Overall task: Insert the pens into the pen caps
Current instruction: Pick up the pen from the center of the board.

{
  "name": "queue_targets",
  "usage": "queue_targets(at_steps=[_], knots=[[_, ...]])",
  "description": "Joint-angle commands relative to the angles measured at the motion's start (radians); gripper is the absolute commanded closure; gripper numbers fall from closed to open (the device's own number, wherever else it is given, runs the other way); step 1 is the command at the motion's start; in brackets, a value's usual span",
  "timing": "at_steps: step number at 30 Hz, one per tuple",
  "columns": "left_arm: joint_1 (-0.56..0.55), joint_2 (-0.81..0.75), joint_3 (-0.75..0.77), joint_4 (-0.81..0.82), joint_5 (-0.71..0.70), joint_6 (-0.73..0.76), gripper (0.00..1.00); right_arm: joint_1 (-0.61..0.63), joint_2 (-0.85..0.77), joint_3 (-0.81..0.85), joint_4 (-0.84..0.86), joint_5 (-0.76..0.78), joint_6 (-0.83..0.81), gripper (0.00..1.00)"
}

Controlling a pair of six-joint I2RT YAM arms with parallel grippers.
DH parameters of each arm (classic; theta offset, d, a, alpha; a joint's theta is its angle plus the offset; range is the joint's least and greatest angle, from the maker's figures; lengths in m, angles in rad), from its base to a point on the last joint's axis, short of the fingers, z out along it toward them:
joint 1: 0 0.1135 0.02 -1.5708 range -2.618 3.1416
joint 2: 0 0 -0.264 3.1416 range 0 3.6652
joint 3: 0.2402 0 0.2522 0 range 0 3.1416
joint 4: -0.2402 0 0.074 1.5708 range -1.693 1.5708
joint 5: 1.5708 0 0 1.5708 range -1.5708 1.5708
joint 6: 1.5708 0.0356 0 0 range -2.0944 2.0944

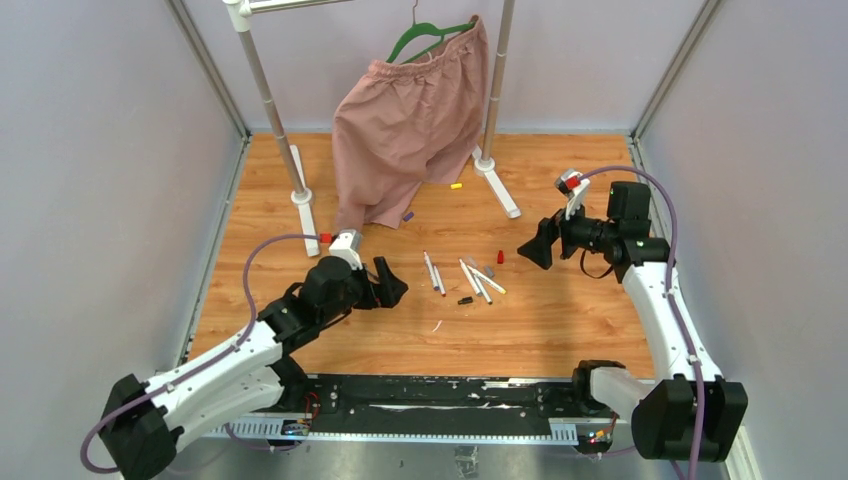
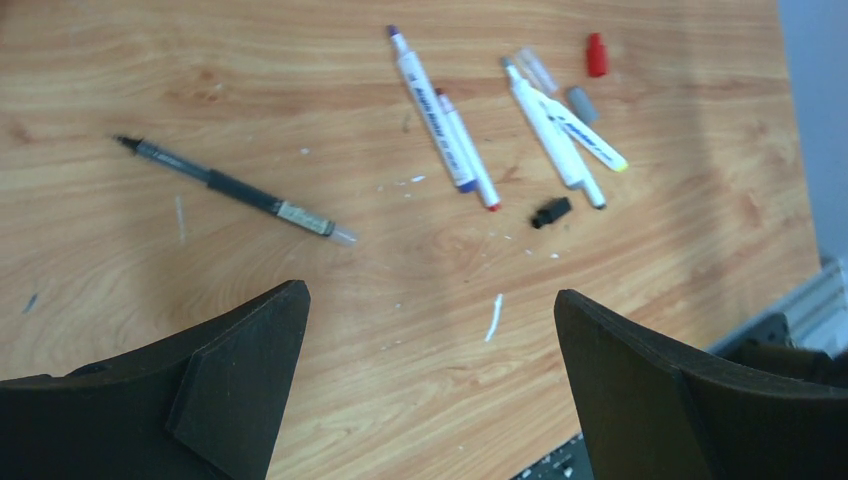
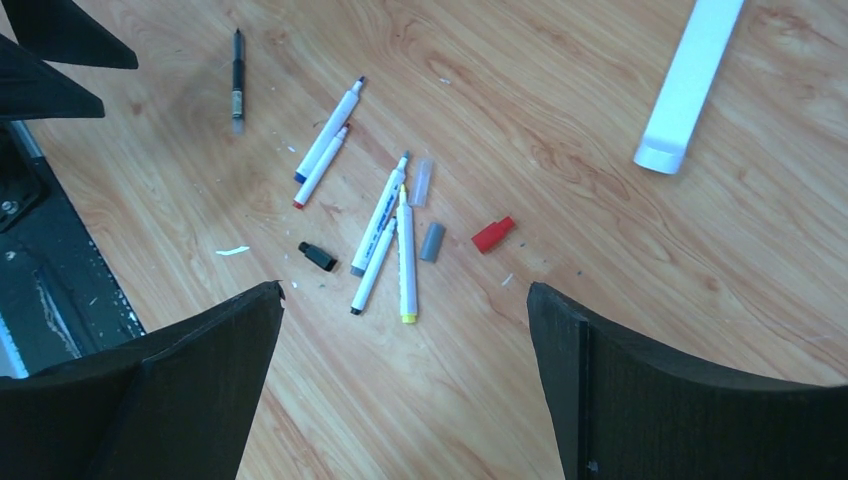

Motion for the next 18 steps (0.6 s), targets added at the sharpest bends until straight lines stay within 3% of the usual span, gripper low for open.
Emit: queue_targets(at_steps=[1, 9, 18], knots=[[-0.010, 0.092, 0.002, 0.002, -0.161, -0.155, 0.00, 0.011, -0.002, -0.004, 0.035, 0.051, -0.019, 0.02], [-0.010, 0.271, 0.132, -0.194, -0.347, -0.280, 0.03, 0.012, 0.012, 0.001, 0.001, 0.119, -0.056, 0.03], [-0.010, 0.413, 0.184, -0.228, -0.426, -0.359, 0.19, 0.012, 0.026, 0.007, -0.020, 0.139, -0.082, 0.06]])
